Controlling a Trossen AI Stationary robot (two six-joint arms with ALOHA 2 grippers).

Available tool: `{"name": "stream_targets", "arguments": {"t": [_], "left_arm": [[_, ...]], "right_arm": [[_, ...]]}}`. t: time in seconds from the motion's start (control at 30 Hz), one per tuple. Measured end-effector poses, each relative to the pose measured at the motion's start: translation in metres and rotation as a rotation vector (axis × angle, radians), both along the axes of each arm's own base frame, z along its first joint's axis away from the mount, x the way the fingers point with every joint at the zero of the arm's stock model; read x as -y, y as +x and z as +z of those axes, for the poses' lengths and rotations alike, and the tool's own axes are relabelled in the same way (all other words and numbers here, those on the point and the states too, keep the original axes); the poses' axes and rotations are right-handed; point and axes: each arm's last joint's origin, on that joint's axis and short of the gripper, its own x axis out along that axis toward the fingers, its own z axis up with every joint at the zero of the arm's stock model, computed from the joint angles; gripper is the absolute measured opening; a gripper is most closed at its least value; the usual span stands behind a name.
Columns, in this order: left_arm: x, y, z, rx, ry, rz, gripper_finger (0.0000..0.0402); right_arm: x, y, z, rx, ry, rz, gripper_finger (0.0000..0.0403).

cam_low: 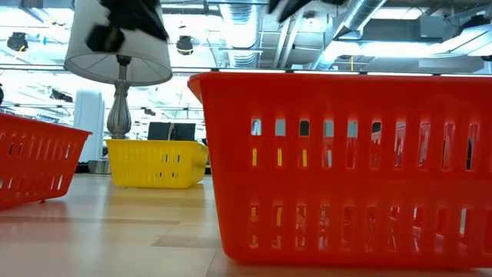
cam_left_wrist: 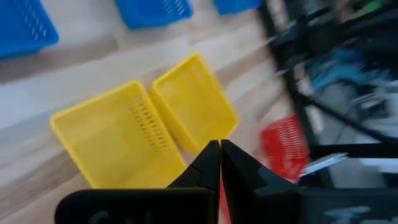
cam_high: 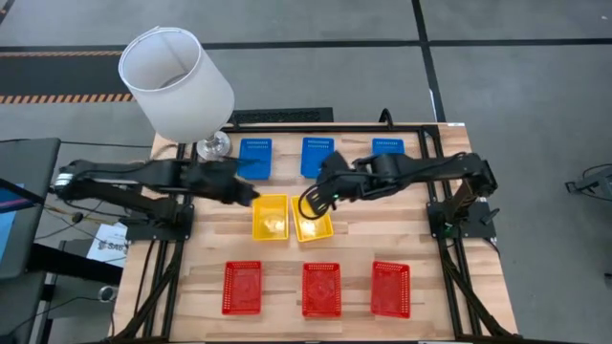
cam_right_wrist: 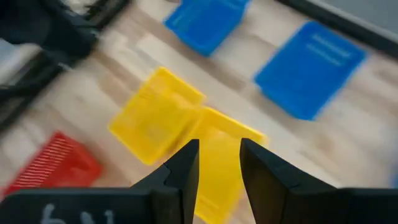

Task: Stack baskets by color
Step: Stack the left yellow bin on the yellow bin

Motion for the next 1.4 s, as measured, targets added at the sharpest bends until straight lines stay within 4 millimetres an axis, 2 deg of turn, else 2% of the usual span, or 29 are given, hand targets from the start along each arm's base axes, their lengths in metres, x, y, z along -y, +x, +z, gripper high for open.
{"name": "stream_targets", "arguments": {"t": [0.17, 0.33, 0.4, 0.5, 0.63, 0.77, 0.87, 1.13, 1.4], "left_arm": [[-0.002, -0.044, 0.014, 0.034, 0.022, 0.058, 0.0000], [-0.004, -0.075, 0.002, -0.152, 0.011, 0.136, 0.0010], [-0.004, -0.080, -0.004, -0.234, -0.001, 0.159, 0.0025], [-0.004, -0.081, -0.010, -0.324, -0.012, 0.182, 0.0056], [-0.005, -0.076, -0.012, -0.355, 0.005, 0.185, 0.0092], [-0.005, -0.072, -0.014, -0.371, 0.021, 0.194, 0.0115], [-0.005, -0.071, -0.015, -0.380, 0.035, 0.176, 0.0121], [-0.005, -0.071, -0.015, -0.387, 0.053, 0.155, 0.0123], [-0.005, -0.071, -0.015, -0.388, 0.055, 0.152, 0.0123]], "right_arm": [[0.001, 0.014, -0.019, 0.078, 0.021, 0.000, 0.0145], [0.004, 0.019, -0.038, 0.078, 0.032, -0.013, 0.0139], [0.005, 0.030, -0.053, 0.069, 0.061, -0.002, 0.0135], [0.006, 0.046, -0.081, 0.006, 0.102, 0.025, 0.0130], [0.003, 0.071, -0.107, 0.034, 0.186, 0.077, 0.0128], [-0.004, 0.081, -0.130, 0.000, 0.268, 0.090, 0.0127], [-0.007, 0.080, -0.146, -0.090, 0.280, 0.082, 0.0127], [-0.009, 0.092, -0.171, -0.106, 0.352, 0.096, 0.0127], [-0.006, 0.095, -0.171, -0.077, 0.360, 0.095, 0.0127]]}}
